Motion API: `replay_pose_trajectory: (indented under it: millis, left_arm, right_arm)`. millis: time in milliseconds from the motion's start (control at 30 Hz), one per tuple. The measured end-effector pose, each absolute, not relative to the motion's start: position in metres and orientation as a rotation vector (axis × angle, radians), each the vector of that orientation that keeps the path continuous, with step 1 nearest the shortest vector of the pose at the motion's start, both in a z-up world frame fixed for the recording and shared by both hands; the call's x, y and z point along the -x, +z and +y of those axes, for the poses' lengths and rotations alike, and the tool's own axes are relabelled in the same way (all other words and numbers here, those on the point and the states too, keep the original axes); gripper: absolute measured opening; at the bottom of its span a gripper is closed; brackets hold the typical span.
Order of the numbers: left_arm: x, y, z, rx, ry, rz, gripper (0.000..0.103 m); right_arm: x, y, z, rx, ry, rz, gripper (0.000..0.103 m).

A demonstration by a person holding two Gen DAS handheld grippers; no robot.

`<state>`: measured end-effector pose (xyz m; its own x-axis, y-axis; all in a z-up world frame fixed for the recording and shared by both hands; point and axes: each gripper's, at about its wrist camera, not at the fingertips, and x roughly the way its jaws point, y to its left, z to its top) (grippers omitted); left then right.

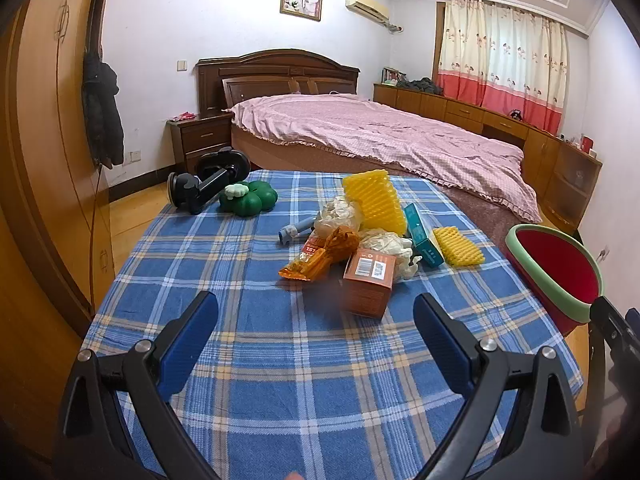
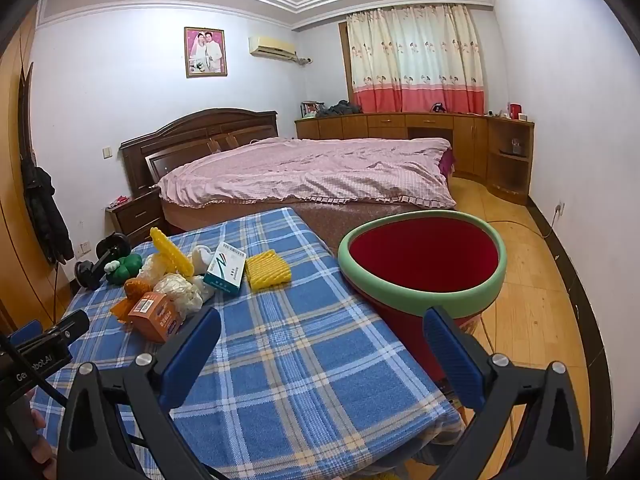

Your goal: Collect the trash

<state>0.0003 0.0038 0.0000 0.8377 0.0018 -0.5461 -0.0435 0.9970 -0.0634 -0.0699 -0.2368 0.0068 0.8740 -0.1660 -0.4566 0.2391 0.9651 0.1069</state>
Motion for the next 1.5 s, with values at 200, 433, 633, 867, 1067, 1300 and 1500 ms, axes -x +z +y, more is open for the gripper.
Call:
replay_pose_trajectory:
  millis: [200,433,633,867,1067,1300,1500]
  left_arm:
    - [-0.0005,-0.0002,0.0041,0.074,0.023,0.578,0.098]
    - [-0.0005,-0.0002,0.0041,0.075,0.023,0.578,0.098]
    - [-0.0005,-0.0003,0.004,0.076,0.023,0.579,0.098]
    - [0.0008,0.0006,0.0047,0.077,0.023,0.579,0.098]
    - [-0.0002,0.0001,0.0056,0.077,0.023,0.581,0.098]
    - [-0.0007,-0.0003,0.0058,0.078,0.023,0.582,0.098]
    - [-0.0008,-0.0004,0.0058,0.079,0.023,0.582,0.098]
  right_arm:
    - [0.0694,0.0066,-0.2368,-0.164,-0.214,0.464,0.103]
    - [0.0692,0.0067,-0.2374,-0.165,-0.213,0.465,0.103]
    - [0.0688,0.0067,-0.238,-0.167,-0.213,0.467,0.103]
    - [0.069,0.0063,-0.2383,-0.169,-0.214,0.467,0.103]
    - [0.0689,0.0059,-0.2387,-0.17,-0.213,0.469,0.103]
    - [0.0689,0.0053,-0.2389,-0.172,-0.213,0.471,0.103]
    - [0.0688,0.0046,-0.2392,-0.172,-0.213,0.471,0.103]
